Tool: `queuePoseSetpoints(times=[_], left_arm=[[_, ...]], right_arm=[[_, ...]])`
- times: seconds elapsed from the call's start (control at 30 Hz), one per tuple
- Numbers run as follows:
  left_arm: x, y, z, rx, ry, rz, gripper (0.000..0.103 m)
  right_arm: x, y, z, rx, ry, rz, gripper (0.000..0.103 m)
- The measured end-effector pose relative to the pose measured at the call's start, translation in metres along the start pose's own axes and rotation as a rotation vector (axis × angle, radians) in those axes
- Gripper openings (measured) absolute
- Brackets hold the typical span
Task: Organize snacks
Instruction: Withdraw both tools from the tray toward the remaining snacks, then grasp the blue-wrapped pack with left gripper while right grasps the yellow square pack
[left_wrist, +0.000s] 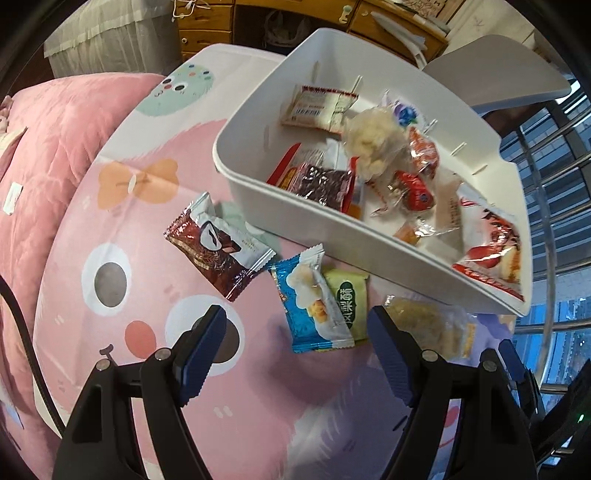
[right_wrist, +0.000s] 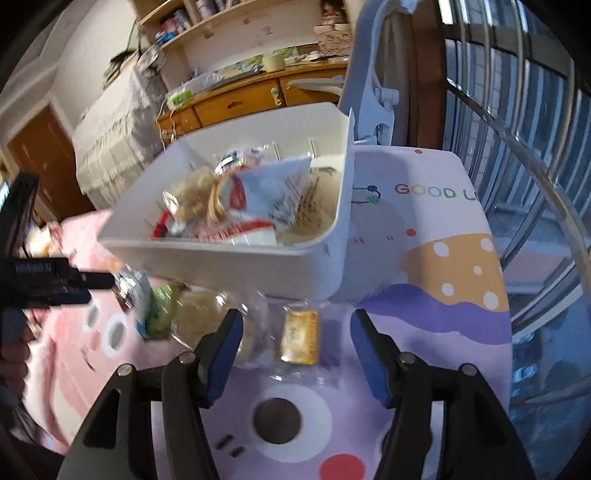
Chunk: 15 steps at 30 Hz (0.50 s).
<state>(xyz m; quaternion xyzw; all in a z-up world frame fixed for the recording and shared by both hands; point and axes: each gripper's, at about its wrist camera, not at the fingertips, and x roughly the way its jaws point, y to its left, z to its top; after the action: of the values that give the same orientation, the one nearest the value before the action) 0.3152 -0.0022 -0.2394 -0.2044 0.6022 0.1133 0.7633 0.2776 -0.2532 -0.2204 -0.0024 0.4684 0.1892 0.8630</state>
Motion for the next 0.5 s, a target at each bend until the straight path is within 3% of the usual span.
queuePoseSetpoints(times=[0.33, 0.5], left_arm=[[0.030, 0.000, -0.003, -0.024, 0.038, 0.049, 0.074], [0.042, -0.001, -0.002, -0.008, 0.050, 0.064, 0.060]], right_arm=[[0.022, -0.003, -0.016, -0.091, 0.017, -0.005, 0.061], [0.029, 0.000, -0.017, -0.108, 0.009, 0.003, 0.057]])
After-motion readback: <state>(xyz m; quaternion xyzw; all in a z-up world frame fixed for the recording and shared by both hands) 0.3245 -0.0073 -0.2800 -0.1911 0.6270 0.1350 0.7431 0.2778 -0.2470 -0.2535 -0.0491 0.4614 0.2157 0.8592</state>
